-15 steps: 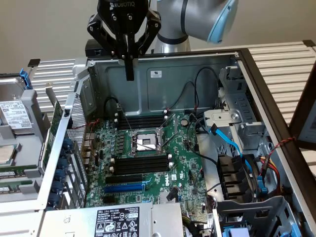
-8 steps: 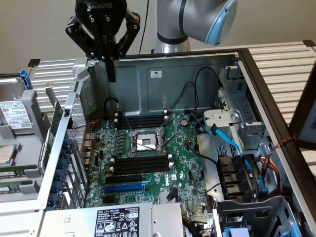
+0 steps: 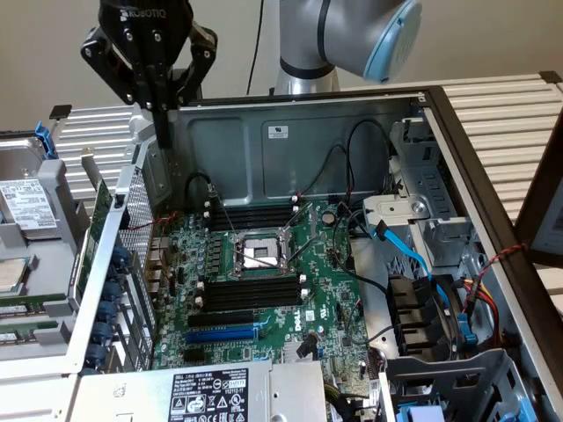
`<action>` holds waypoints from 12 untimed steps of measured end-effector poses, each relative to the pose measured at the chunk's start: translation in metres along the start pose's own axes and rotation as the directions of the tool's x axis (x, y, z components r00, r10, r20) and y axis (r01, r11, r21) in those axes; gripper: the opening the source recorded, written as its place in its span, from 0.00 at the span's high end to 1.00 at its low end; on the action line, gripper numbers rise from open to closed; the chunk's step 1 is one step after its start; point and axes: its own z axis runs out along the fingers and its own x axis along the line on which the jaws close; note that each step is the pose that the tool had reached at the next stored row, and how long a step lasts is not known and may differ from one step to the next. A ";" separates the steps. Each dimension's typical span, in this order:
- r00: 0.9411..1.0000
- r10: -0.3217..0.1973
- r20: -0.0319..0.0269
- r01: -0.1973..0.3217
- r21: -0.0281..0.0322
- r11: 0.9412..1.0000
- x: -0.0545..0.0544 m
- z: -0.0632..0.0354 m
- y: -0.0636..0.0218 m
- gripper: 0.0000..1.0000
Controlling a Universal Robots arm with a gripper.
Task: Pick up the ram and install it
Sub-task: 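Reach for the ram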
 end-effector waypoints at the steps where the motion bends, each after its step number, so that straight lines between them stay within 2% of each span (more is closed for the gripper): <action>1: 1.000 0.000 -0.001 0.000 0.000 1.000 0.004 0.0002 -0.0004 0.89; 12: 1.000 0.000 -0.002 0.000 0.000 1.000 0.054 0.0042 -0.0041 0.89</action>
